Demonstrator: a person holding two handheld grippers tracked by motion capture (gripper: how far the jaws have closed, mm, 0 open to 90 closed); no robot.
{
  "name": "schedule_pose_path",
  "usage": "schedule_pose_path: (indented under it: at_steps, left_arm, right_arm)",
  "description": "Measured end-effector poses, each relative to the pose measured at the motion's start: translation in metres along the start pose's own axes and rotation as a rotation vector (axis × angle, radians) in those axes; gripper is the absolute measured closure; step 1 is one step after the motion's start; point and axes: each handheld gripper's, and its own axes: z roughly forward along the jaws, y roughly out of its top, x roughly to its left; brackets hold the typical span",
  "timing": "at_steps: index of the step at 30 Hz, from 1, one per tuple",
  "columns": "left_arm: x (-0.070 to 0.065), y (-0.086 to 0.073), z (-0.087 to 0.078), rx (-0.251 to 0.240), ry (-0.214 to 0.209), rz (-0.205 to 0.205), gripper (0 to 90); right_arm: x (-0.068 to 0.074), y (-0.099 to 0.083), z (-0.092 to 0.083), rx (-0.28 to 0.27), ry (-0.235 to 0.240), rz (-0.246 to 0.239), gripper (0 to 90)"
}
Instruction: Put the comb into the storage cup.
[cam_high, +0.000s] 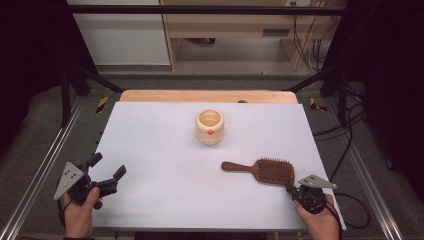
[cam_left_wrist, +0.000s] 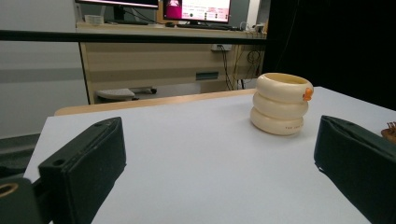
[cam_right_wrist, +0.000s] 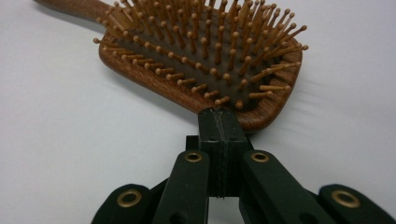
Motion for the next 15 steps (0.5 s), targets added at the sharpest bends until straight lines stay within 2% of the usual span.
schedule_pose_path:
  at_steps: [15]
  left_arm:
    - [0.0, 0.0, 0.0, 0.001, 0.003, -0.002, 2.2]
  right_arm:
    - [-0.011, 0.007, 0.006, -0.01, -0.032, 0.017, 90.0]
